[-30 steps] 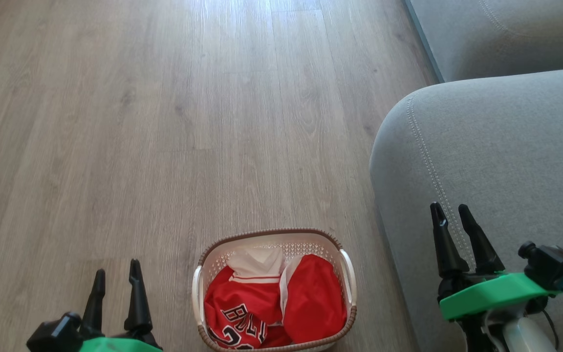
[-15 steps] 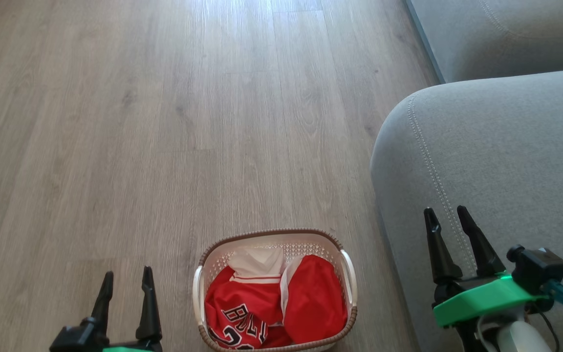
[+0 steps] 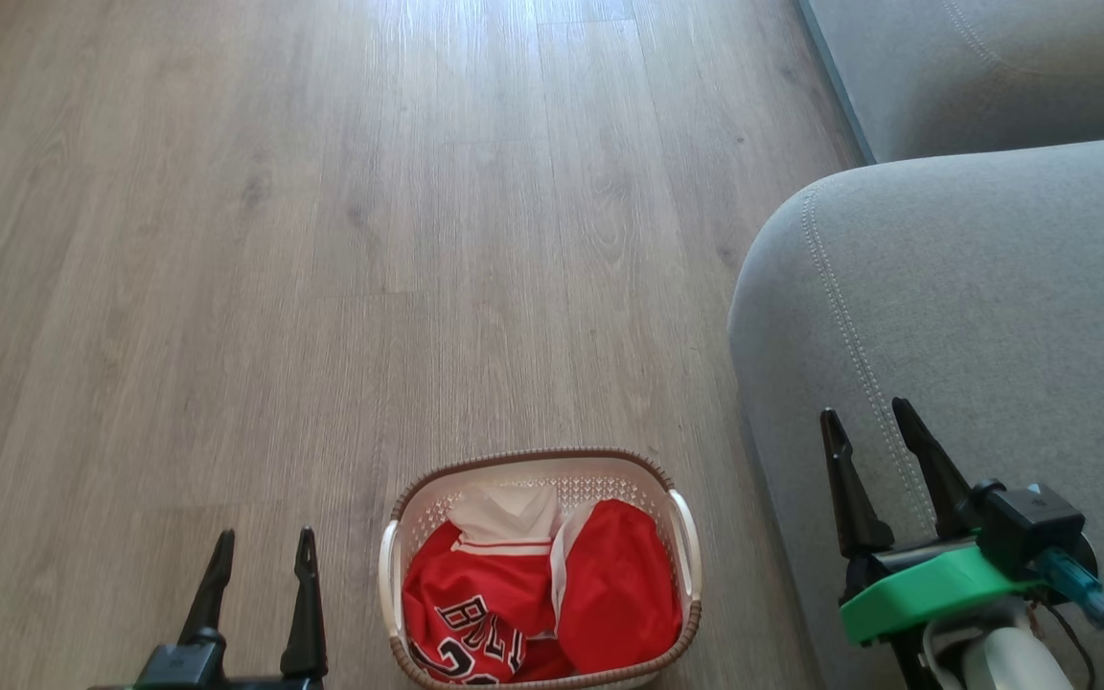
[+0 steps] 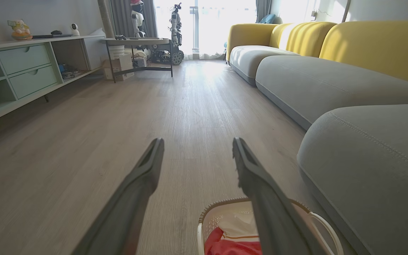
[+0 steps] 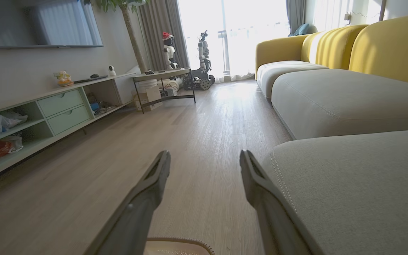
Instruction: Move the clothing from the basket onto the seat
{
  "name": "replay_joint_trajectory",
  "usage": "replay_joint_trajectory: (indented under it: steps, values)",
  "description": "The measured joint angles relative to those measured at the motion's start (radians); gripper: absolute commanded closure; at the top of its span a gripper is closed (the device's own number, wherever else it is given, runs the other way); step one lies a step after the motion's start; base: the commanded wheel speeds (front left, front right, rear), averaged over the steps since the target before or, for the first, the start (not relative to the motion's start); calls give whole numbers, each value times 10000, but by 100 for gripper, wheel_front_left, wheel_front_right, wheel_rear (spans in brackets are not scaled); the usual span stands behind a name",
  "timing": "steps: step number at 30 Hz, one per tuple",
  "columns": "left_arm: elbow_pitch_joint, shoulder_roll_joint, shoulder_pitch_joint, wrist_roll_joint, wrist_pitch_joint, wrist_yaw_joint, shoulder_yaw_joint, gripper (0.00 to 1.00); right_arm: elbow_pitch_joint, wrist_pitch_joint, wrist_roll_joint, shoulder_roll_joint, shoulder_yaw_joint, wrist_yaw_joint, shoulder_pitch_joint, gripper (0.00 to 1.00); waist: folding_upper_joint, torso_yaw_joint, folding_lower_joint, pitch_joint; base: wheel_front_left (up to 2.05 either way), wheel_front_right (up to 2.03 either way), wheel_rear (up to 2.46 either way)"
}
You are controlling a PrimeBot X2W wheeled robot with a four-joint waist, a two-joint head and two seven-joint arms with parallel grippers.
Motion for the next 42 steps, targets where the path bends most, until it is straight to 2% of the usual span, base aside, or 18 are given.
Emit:
replay_joint_trajectory:
  steps: [11, 42]
  values:
    - [407, 8, 0, -188, 0, 4, 19, 0, 6, -23, -31, 19, -25, 0, 0, 0, 0, -8, 0, -34, 0, 0, 0]
    - [460, 132, -14, -276, 0, 167, -234, 0, 84, -23, -117, 21, -161, 0, 0, 0, 0, 7, 0, 187, 0, 0, 0]
